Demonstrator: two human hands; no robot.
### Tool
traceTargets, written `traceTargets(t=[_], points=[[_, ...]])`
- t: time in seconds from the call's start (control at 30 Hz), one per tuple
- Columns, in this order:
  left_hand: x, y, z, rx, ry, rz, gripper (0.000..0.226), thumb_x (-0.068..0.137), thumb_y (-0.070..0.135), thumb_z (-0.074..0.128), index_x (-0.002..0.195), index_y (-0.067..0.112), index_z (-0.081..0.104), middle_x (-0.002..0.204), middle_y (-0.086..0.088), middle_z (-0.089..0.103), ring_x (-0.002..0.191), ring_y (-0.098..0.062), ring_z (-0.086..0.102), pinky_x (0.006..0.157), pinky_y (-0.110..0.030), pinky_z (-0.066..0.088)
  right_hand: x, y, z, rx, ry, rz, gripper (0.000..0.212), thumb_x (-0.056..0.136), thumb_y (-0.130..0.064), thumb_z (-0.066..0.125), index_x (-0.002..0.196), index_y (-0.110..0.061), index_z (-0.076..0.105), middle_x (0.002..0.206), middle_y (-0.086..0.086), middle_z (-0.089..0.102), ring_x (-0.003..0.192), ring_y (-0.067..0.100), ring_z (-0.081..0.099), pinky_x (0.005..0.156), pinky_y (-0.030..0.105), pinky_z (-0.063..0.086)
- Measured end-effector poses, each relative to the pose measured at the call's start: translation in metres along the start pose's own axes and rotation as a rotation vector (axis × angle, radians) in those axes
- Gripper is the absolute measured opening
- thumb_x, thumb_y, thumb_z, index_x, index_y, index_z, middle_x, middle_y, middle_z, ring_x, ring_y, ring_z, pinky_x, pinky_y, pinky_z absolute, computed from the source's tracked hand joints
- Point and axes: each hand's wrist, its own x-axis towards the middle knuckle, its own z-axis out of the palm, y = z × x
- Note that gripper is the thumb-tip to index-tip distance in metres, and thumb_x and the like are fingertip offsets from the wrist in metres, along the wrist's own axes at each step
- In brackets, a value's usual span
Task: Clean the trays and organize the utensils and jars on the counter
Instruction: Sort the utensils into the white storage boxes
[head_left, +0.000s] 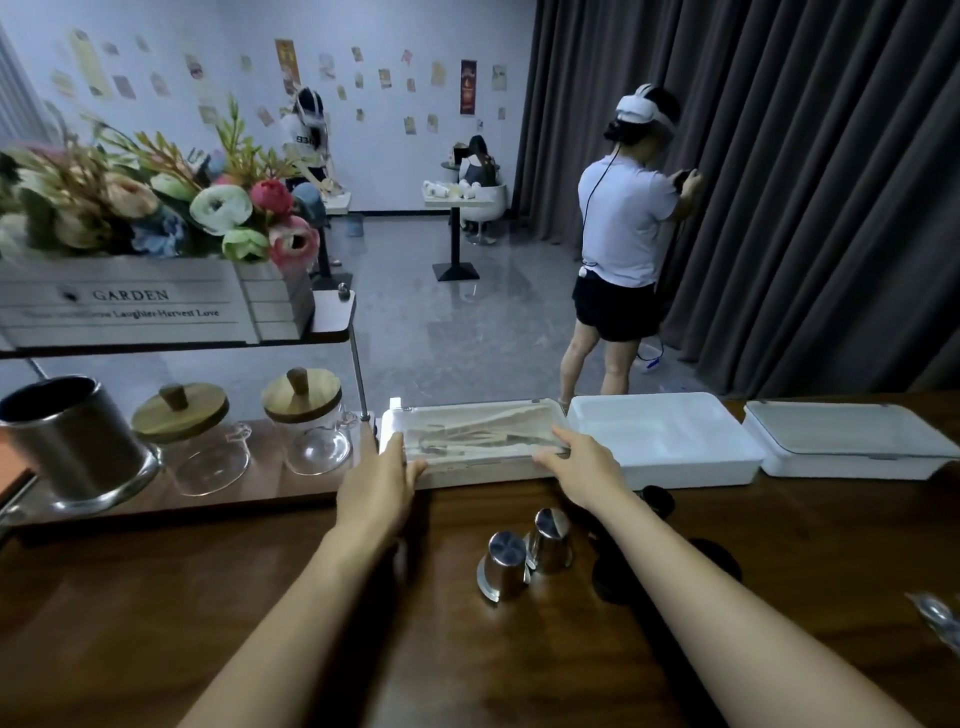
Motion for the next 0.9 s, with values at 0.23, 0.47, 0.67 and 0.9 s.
traceTargets(t=[0.23,0.47,0.67,0.9], points=[[-0.030,0.018,-0.023,-0.022,0.183,0.010,0.054,0.101,0.055,0.049,0.146,0.026,0.050,0.163,-0.005,0.034,0.133,-0.037,0.052,0.090,-0.049,0.050,-0.034,0.005,-0.035,0.159,0.041,-0.087,0.061,0.095,-0.045,0.063,0.151,-0.035,0.041,0.148,0.001,0.051,0.125,0.023,0.053,0.102,0.037,0.043],[-0.068,0.130,-0.004,-0.293,0.105,0.242,0.050,0.098,0.052,0.057,0.142,0.028,0.057,0.157,0.002,0.044,0.119,-0.024,0.064,0.104,-0.046,0.048,-0.073,0.051,-0.084,0.354,0.125,-0.125,0.049,0.096,-0.041,0.061,0.144,-0.037,0.049,0.143,-0.009,0.054,0.113,0.011,0.062,0.100,0.036,0.051],[-0.090,0.243,0.046,-0.427,-0.036,0.302,0.062,0.095,0.062,0.054,0.151,0.039,0.039,0.159,0.013,0.038,0.114,-0.011,0.065,0.100,-0.046,0.052,-0.076,0.128,-0.149,0.403,0.188,-0.136,0.043,0.098,-0.037,0.061,0.140,-0.030,0.056,0.131,-0.012,0.058,0.098,-0.003,0.056,0.083,0.013,0.044],[-0.103,0.383,0.120,-0.512,-0.086,0.281,0.064,0.099,0.047,0.060,0.155,0.028,0.038,0.159,0.005,0.041,0.123,-0.008,0.052,0.096,-0.026,0.039,-0.055,0.242,-0.244,0.321,0.258,-0.112,0.038,0.099,-0.036,0.060,0.135,-0.025,0.061,0.128,-0.005,0.064,0.113,0.007,0.057,0.093,0.023,0.044]])
